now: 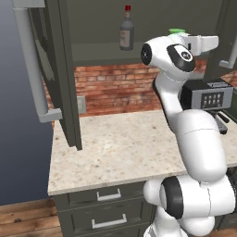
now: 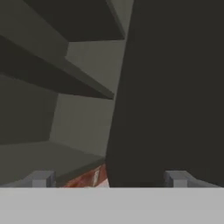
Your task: Open the cabinet directly in front. Then move the liquor and the cup to the dining counter with the candle on it.
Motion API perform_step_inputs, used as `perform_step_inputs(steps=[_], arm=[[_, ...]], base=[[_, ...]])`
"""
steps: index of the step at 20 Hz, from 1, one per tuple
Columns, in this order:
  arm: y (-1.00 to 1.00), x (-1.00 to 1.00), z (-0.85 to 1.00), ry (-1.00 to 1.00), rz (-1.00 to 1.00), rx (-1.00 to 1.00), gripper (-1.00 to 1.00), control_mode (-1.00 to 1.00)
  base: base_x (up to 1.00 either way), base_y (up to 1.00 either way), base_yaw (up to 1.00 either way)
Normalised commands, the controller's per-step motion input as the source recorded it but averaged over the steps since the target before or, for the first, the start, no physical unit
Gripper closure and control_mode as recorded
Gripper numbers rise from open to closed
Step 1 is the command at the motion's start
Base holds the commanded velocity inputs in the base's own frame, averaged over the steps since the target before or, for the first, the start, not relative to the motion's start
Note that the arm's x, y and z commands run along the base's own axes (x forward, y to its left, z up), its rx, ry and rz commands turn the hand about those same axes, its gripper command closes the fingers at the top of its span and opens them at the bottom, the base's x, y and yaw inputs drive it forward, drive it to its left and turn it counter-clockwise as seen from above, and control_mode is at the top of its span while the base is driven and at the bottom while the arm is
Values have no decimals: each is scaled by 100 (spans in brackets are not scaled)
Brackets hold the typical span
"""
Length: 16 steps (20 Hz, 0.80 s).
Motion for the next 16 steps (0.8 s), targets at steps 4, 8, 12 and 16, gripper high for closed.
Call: perform_step_inputs(steps=[4,8,12,16], arm=[[-74,-67,11,-6,-14,8,-100,-100],[-92,-100,23,-12,-13,13,-100,-100],[-100,-99,15,-14,-16,13,-100,-100],[-100,-68,0,-11,-17,6,-100,-100]], base=[[0,0,0],[0,0,0],[0,0,0],[0,0,0]])
